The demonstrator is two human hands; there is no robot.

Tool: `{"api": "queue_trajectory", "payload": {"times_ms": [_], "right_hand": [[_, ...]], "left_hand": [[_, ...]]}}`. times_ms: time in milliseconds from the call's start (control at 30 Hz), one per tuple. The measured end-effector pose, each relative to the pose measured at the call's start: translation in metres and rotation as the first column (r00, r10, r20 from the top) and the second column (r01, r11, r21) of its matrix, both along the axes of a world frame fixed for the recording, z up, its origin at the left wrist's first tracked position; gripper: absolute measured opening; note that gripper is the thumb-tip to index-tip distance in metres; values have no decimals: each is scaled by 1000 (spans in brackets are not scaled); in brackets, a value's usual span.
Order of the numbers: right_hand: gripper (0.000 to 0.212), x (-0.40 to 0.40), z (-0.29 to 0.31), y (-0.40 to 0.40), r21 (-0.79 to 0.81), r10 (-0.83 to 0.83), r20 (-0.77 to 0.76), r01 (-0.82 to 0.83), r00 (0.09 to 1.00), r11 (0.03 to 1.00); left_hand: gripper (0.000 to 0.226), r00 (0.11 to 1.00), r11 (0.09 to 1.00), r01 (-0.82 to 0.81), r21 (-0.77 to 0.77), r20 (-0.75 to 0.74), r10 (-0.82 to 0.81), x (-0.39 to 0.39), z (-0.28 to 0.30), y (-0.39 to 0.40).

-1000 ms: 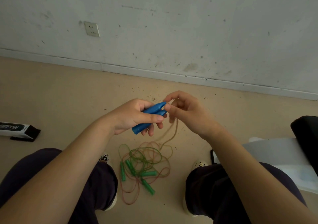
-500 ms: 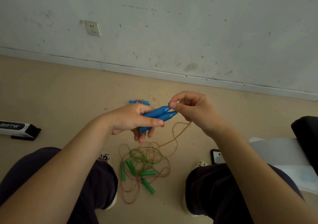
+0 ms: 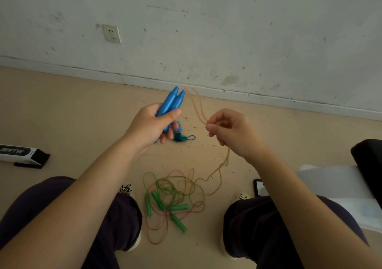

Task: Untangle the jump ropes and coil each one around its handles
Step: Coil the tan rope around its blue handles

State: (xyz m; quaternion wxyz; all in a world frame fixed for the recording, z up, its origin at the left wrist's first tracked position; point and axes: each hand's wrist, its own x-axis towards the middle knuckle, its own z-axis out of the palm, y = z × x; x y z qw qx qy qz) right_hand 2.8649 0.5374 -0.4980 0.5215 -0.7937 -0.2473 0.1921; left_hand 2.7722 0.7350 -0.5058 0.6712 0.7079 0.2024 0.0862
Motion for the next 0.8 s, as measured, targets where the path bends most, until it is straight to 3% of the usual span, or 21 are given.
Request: {"api": "queue_trajectory", "payload": {"times_ms": [67, 167, 333, 500, 800], "right_hand": [[4, -5, 2, 1, -62, 54, 33, -52, 998, 997], [3, -10, 7, 2, -86, 134, 37, -131, 990, 988], [11, -15, 10, 6, -62, 214, 75, -210, 974, 976], [16, -15, 9, 8, -48, 218, 161, -213, 963, 976], [20, -8, 7, 3, 119, 187, -78, -177, 979, 977]], "left_hand": [[13, 990, 985, 91, 148, -118, -74, 0, -2, 1], [30, 926, 892, 337, 302, -277, -256, -4, -2, 2], [38, 769, 755, 614, 230, -389, -507, -6, -1, -12], [31, 718, 717, 672, 188, -403, -568, -6, 3, -21], [26, 813, 839, 540, -62, -220, -540, -6, 13, -20]]}}
